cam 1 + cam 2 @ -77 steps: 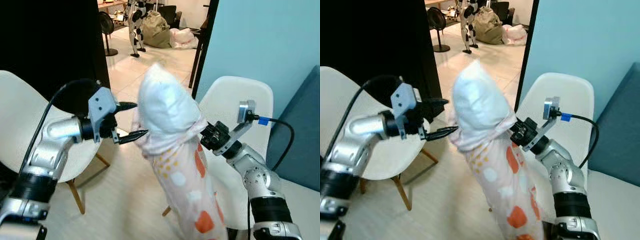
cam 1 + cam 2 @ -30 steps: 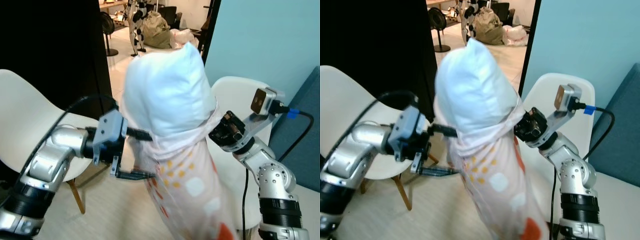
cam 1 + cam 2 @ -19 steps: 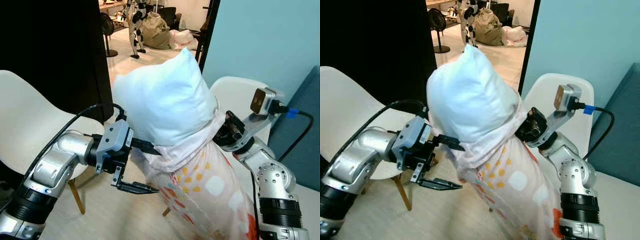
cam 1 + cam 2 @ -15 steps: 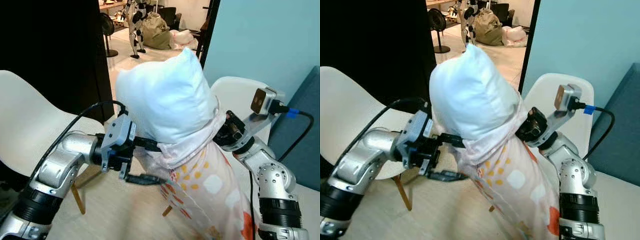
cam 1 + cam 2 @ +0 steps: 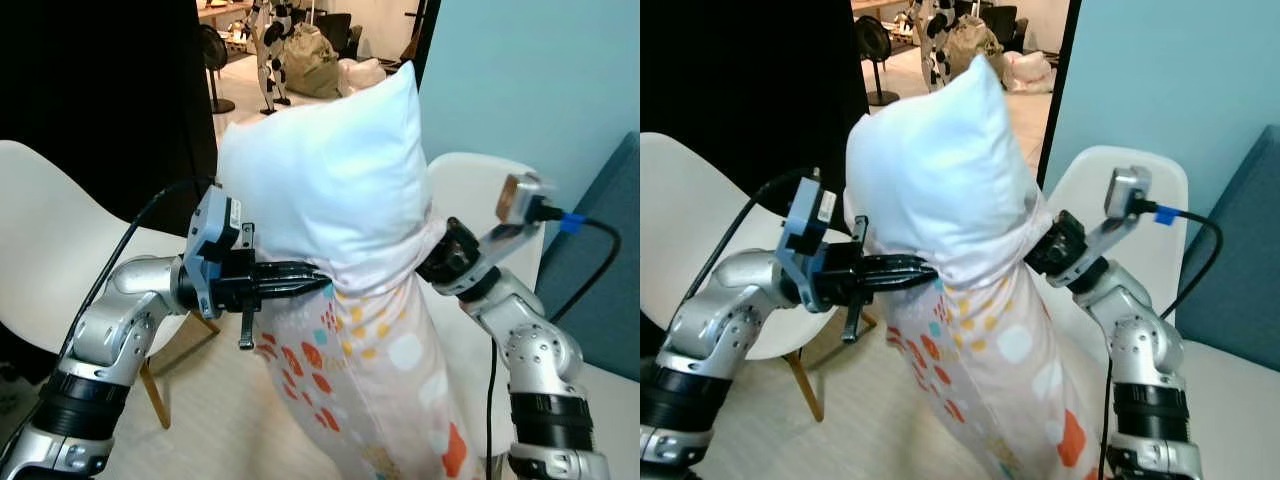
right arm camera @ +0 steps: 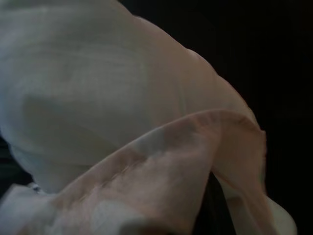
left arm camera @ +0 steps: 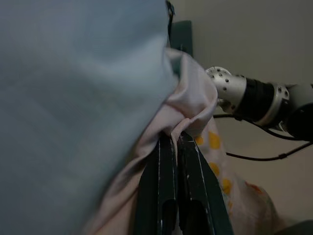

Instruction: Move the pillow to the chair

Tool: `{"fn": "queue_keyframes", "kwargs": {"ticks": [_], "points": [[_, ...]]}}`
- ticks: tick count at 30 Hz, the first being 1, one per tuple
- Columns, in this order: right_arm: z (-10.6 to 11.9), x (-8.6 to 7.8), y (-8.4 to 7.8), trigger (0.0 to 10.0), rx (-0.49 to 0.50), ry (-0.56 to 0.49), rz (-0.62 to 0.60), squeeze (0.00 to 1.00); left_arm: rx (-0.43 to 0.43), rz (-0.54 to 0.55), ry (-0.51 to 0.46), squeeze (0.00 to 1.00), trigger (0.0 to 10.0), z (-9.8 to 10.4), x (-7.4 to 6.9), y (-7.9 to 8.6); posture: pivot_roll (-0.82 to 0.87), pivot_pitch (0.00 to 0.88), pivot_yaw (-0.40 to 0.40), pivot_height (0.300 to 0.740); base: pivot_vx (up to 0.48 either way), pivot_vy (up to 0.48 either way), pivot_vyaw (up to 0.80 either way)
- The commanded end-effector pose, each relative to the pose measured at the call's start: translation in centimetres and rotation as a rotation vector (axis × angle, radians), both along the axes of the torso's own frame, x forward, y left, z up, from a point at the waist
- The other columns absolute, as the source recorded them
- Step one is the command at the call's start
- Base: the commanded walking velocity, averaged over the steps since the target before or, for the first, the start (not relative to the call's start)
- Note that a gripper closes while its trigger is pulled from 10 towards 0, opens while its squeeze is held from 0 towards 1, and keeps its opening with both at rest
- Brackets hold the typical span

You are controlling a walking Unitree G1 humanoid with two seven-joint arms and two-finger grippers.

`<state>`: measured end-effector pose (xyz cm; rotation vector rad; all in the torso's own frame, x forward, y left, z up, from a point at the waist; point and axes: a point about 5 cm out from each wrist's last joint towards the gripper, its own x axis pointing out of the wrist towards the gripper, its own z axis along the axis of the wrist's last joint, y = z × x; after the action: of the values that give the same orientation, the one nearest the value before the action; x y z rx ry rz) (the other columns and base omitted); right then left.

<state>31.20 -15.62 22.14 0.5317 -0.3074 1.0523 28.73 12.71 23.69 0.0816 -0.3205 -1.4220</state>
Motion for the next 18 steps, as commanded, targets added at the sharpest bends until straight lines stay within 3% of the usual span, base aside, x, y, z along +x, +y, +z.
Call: {"fn": "queue_keyframes", "kwargs": {"ticks": [1,4,7,8,9,12,14,16,17,18], "points": [[0.2,0.5,0.5,10.0,-0.036,-0.016,-0.035,0.0,-0.053,-0.005,-0.022,0.0,0.0,1.0,0.0,-0.1,-0.01,0.0,-0.029,0.74,0.0,0.0,0.0],[-0.1,0.8,0.5,10.0,-0.053,-0.003,-0.059,0.0,-0.087,-0.006,-0.017,0.0,0.0,1.4,0.0,0.1,-0.01,0.0,-0.029,0.74,0.0,0.0,0.0],[-0.7,1.2,0.5,10.0,-0.094,0.019,-0.094,0.0,-0.2,-0.032,0.002,0.0,0.0,2.4,-0.3,0.4,0.0,0.0,-0.028,0.74,0.0,0.0,0.0],[-0.7,1.2,0.5,10.0,-0.094,0.019,-0.094,0.0,-0.2,-0.032,0.002,0.0,0.0,2.4,-0.3,0.4,0.0,0.0,-0.028,0.74,0.0,0.0,0.0],[-2.1,1.8,0.7,10.0,-0.222,0.053,-0.15,0.0,-0.304,-0.061,0.017,0.0,0.0,3.3,-0.5,0.8,-0.01,0.0,-0.027,0.74,0.0,0.0,0.0],[-2.8,2.0,0.8,10.0,-0.284,0.071,-0.174,0.0,-0.334,-0.065,0.02,0.0,0.0,3.6,-0.6,1.0,-0.01,0.0,-0.03,0.74,0.0,0.0,0.0],[-4.5,2.3,0.7,10.0,-0.427,0.098,-0.209,0.0,-0.369,-0.059,0.024,0.0,0.0,3.8,-0.5,1.2,0.0,0.0,-0.032,0.74,0.0,0.0,0.0],[-5.8,1.7,0.9,10.0,-0.533,0.093,-0.162,0.0,-0.376,-0.05,0.028,0.0,0.0,3.8,-0.5,1.2,0.0,0.0,-0.036,0.74,0.0,0.0,0.0],[-5.8,1.7,0.9,10.0,-0.533,0.093,-0.162,0.0,-0.376,-0.05,0.028,0.0,0.0,3.8,-0.5,1.2,0.0,0.0,-0.036,0.74,0.0,0.0,0.0],[-6.0,1.0,1.1,10.0,-0.556,0.08,-0.087,0.0,-0.376,-0.047,0.03,0.0,0.0,3.7,-0.5,1.2,0.0,0.0,-0.036,0.74,0.0,0.0,0.0]]}}
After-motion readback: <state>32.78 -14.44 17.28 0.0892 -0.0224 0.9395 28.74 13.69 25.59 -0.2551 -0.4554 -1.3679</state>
